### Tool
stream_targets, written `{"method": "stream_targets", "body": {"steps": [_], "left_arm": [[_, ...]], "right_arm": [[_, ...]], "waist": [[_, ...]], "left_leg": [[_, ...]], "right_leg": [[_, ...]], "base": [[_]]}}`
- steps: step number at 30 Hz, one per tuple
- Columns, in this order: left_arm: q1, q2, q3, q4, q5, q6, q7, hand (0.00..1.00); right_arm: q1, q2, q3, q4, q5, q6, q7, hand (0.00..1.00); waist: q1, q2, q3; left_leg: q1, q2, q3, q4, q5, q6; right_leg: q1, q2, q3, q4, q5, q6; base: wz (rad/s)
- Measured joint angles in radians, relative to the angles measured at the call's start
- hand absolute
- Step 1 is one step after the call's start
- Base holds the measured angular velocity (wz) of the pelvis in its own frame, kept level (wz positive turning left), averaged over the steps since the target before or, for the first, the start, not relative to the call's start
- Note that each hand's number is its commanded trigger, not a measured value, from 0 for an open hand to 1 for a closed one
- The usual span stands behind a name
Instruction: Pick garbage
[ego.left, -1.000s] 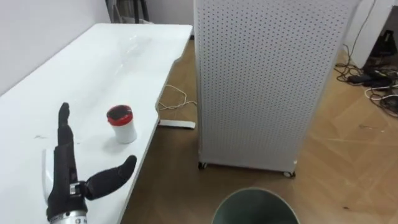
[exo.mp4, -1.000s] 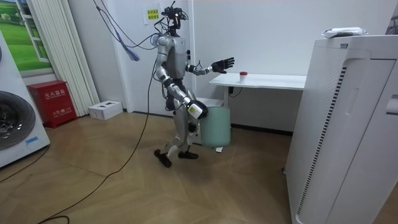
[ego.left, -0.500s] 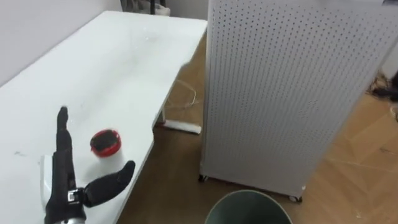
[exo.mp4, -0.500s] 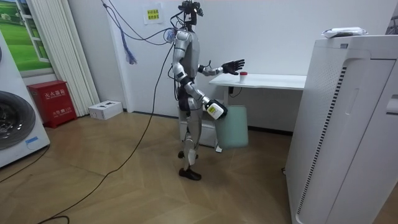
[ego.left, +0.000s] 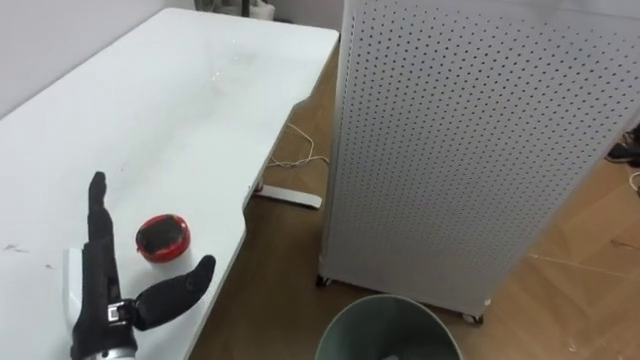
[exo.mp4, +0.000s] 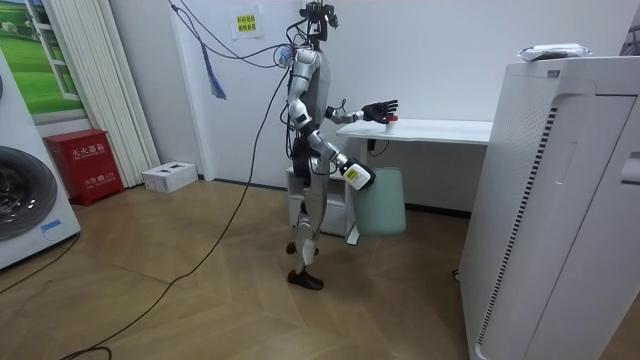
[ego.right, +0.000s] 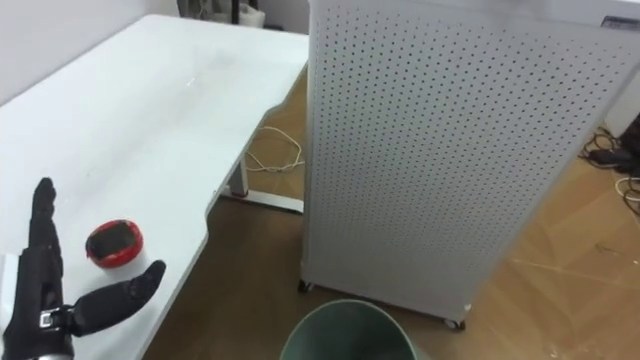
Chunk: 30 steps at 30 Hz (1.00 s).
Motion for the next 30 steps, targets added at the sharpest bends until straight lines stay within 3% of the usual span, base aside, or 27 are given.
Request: {"method": "stream_targets", "body": {"steps": [6,8,9,10,11,12,13,14,16,17,18,21,30], "left_arm": [[0.028,0.001,-0.003,0.0,0.0,0.0,0.007,0.0],[0.029,0.003,-0.003,0.008,-0.001,0.0,0.016,0.0],[0.022,0.01,-0.006,0.028,-0.004,0.0,0.016,0.0],[0.006,0.006,-0.021,0.042,-0.005,0.0,0.014,0.0],[-0.002,0.004,-0.032,0.041,-0.003,0.0,0.015,0.0],[-0.002,0.006,-0.044,0.046,-0.001,0.0,0.017,0.0],[0.001,0.009,-0.053,0.069,-0.002,0.004,0.024,0.0],[0.003,0.013,-0.053,0.081,-0.002,0.01,0.027,0.0],[0.005,0.021,-0.042,0.107,-0.012,0.045,0.034,0.0],[0.009,0.017,-0.036,0.108,-0.013,0.05,0.034,0.0],[0.025,0.01,-0.038,0.108,-0.011,0.05,0.033,0.0],[0.028,-0.006,-0.039,0.115,-0.009,0.05,0.033,0.0],[0.028,-0.004,-0.037,0.167,-0.054,0.049,0.034,0.0]], "right_arm": [[0.0,0.0,0.004,-0.008,-0.008,0.0,0.0,1.0],[0.0,0.0,0.006,-0.007,-0.008,0.0,-0.001,1.0],[0.002,0.002,0.013,-0.007,-0.005,0.0,-0.005,1.0],[0.008,0.003,0.002,-0.007,0.006,-0.001,-0.011,1.0],[0.011,-0.002,-0.009,-0.007,0.017,-0.001,-0.013,1.0],[0.015,0.006,-0.017,0.004,0.029,0.003,-0.021,1.0],[0.018,0.006,-0.015,0.004,0.026,0.003,-0.022,1.0],[0.018,0.006,-0.009,0.004,0.024,0.003,-0.022,1.0],[0.014,0.005,0.011,-0.018,0.018,0.004,-0.02,1.0],[0.018,0.002,0.011,-0.028,0.013,0.004,-0.022,1.0],[0.028,-0.002,0.011,-0.042,-0.011,0.004,-0.022,1.0],[0.023,0.002,0.011,-0.042,-0.031,0.004,-0.008,1.0],[0.024,0.007,0.013,-0.041,-0.04,0.005,0.014,1.0]], "waist": [[-0.007,-0.002,-0.0008],[-0.006,-0.004,0.0001],[-0.011,-0.032,0.0134],[-0.012,-0.037,0.0086],[-0.01,-0.034,0.0077],[0.005,-0.051,-0.0012],[0.025,-0.046,0.002],[0.035,-0.044,0.0029],[0.051,-0.027,0.0116],[0.048,-0.017,0.0121],[0.047,-0.001,0.0002],[0.041,0.014,-0.001],[0.039,-0.026,0.0022]], "left_leg": [[0.003,0.002,-0.006,-0.003,0.0,-0.001],[-0.003,0.0,0.002,0.019,0.0,-0.001],[-0.059,-0.014,0.015,0.115,-0.014,-0.01],[-0.134,-0.03,0.014,0.098,-0.004,-0.019],[-0.176,-0.03,0.012,0.059,0.018,-0.02],[-0.206,-0.031,0.064,0.071,0.082,0.029],[-0.197,-0.028,0.084,0.073,0.084,0.031],[-0.189,-0.028,0.08,0.073,0.084,0.032],[-0.156,-0.03,0.016,0.07,0.081,0.028],[-0.146,-0.028,0.013,0.065,0.081,0.028],[-0.126,-0.029,0.018,0.035,0.081,0.028],[-0.086,-0.034,0.027,-0.019,0.085,0.027],[-0.06,-0.035,0.032,-0.03,0.085,0.027]], "right_leg": [[0.027,0.007,0.02,-0.036,0.001,0.0],[0.036,-0.002,0.05,-0.039,0.003,-0.001],[0.06,-0.027,0.143,-0.062,0.007,0.003],[0.064,-0.041,0.233,-0.078,0.013,0.013],[0.057,-0.042,0.245,-0.077,0.012,0.016],[0.041,-0.059,0.233,-0.07,0.0,0.036],[0.035,-0.056,0.167,-0.065,0.004,0.046],[0.035,-0.053,0.142,-0.07,0.007,0.047],[0.009,-0.025,0.09,-0.124,0.071,0.017],[0.011,-0.025,0.071,-0.117,0.083,0.016],[0.025,-0.024,0.06,-0.114,0.084,0.016],[0.032,-0.014,0.059,-0.112,0.084,0.016],[0.041,-0.012,0.052,-0.095,0.082,0.015]], "base": [[0.02],[0.21],[0.58],[0.74],[0.67],[0.37],[0.13],[-0.15],[-0.25],[-0.13],[-0.07],[-0.11],[-0.03]]}}
